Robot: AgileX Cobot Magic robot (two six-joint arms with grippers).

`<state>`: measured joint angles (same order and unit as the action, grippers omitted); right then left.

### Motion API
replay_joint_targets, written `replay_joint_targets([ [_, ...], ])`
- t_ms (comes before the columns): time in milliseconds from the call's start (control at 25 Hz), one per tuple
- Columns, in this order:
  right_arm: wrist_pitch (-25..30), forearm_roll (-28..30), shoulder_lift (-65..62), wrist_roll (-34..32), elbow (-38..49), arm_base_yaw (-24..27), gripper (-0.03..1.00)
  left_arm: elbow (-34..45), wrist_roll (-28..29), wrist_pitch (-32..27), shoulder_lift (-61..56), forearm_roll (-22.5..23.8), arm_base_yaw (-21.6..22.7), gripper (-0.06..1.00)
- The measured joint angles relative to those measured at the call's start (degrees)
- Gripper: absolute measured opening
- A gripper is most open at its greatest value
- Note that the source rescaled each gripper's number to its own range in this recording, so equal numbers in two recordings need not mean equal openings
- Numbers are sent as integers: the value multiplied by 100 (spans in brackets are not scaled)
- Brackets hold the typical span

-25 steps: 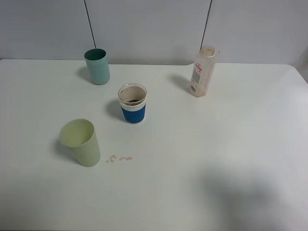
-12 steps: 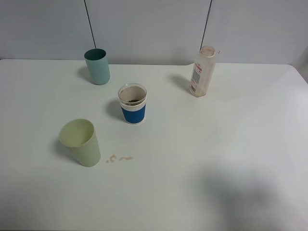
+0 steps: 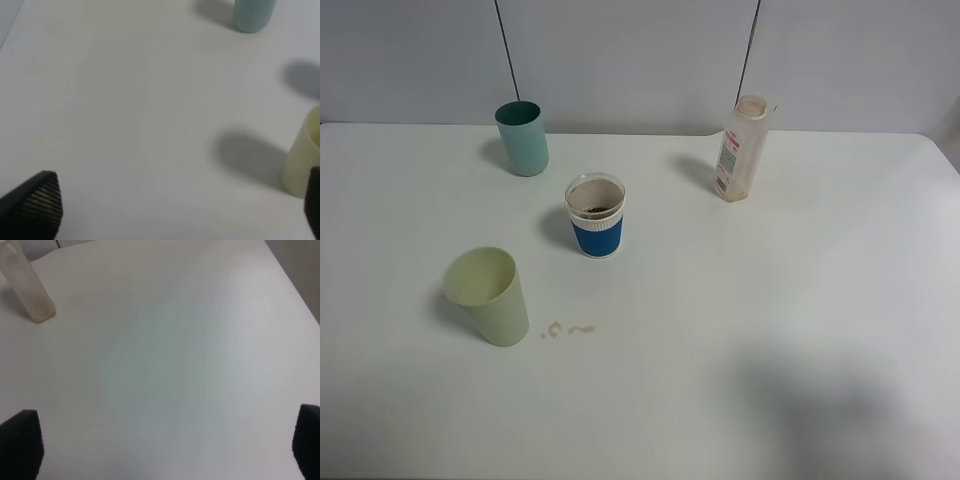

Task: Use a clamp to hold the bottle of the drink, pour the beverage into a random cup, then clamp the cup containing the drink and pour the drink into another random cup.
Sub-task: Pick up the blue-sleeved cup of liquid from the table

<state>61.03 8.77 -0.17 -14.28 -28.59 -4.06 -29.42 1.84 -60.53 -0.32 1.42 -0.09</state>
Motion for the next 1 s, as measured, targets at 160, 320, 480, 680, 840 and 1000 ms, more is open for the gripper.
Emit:
replay_joint_targets([
  [160,0,0,0,0,0,0,100,0,0,0,0,0,0,93],
  [320,0,0,0,0,0,0,100,0,0,0,0,0,0,93],
  [480,0,0,0,0,0,0,100,0,0,0,0,5,0,93],
  [680,0,0,0,0,0,0,100,0,0,0,0,5,0,93],
  [840,0,0,0,0,0,0,100,0,0,0,0,5,0,93],
  [1000,0,0,0,0,0,0,100,-69,-53,279,0,-109,0,93],
])
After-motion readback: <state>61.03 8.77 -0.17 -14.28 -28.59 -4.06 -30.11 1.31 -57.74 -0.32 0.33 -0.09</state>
